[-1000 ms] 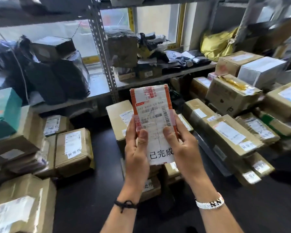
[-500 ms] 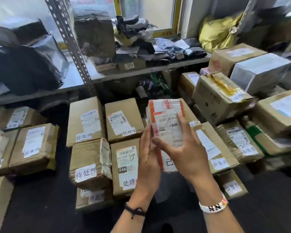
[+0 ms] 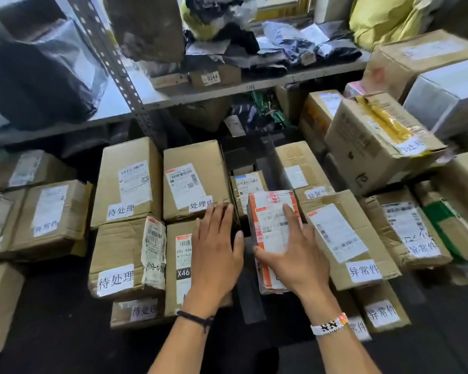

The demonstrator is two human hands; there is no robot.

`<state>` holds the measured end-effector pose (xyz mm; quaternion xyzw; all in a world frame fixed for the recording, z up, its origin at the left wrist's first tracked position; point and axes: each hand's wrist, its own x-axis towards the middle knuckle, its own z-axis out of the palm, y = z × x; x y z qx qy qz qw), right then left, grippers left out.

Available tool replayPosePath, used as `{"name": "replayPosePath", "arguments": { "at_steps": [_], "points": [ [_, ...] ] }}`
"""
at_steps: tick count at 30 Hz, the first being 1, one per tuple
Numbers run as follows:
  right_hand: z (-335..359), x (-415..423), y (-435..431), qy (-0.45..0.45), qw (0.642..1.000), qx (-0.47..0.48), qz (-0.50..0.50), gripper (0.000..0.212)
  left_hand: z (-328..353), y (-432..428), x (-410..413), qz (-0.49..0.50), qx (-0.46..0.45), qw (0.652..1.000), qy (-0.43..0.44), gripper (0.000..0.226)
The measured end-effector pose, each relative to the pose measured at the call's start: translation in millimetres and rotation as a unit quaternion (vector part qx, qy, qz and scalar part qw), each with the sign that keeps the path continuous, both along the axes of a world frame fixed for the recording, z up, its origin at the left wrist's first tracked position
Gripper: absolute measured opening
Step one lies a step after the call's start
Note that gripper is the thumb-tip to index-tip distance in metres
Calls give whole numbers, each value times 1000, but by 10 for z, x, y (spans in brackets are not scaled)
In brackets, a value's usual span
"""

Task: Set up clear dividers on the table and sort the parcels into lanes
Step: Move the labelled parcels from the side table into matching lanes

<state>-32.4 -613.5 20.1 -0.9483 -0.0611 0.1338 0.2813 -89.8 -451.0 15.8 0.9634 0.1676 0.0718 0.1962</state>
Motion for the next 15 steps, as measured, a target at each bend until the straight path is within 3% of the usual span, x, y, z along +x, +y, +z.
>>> {"name": "replayPosePath", "arguments": {
  "at_steps": [3, 11, 15],
  "points": [
    [-180, 109, 51, 9, 1000, -20, 13, 118, -157, 49, 78, 3, 67, 996, 60, 68],
    [-624, 219, 147, 72, 996, -45, 32, 117, -262, 28, 98, 8, 93, 994, 61, 70],
    [-791, 199, 175, 75, 995, -38, 50, 91, -284, 42, 79, 11, 83, 995, 55, 70]
  ]
}}
